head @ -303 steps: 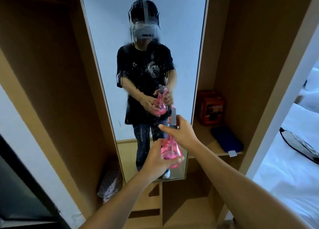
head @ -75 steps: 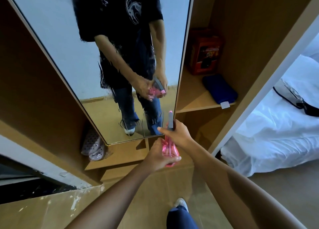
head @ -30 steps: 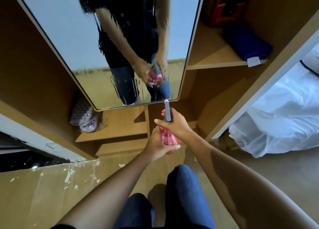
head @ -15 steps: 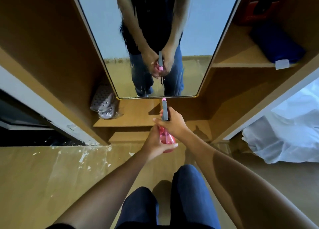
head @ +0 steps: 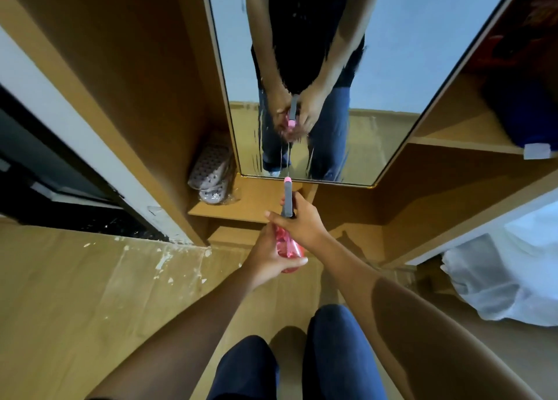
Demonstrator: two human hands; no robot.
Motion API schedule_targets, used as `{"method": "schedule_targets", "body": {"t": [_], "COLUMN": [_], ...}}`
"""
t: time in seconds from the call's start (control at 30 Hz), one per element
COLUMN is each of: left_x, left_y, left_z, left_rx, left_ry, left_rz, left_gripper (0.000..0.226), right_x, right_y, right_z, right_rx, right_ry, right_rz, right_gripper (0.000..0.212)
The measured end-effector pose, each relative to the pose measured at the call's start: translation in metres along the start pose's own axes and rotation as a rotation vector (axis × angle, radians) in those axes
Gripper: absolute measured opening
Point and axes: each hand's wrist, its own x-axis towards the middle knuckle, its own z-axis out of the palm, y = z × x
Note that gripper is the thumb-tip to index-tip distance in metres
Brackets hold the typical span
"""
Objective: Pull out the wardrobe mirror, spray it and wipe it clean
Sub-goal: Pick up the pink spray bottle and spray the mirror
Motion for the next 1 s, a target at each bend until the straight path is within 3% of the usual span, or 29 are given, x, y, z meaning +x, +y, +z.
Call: {"method": "schedule_targets", "body": {"t": [0.2, 0.63, 1.0], "left_x": [-0.003, -0.008, -0.017], "left_y": [-0.004, -0.009, -0.002], "left_z": [-0.008, -0.030, -0.043], "left_rx": [-0.032, -0.065, -0.060], "left_ry": [0.029, 0.102, 0.117], "left_rz": [-0.043, -0.119, -0.131], "left_gripper": [0.107, 0.107, 0.105], "right_x": [0.006, 0.010, 0.009], "right_y": [-0.005, -0.032, -0.047], "right_z": [0.013, 0.029, 0.036], "right_rx": [-0.032, -0.106, -0.119], "right_ry": [-0.011, -0.106, -0.112], "right_rz": [0.011, -0.018, -0.012], "right_gripper": [0.044, 0.062, 0.050]}}
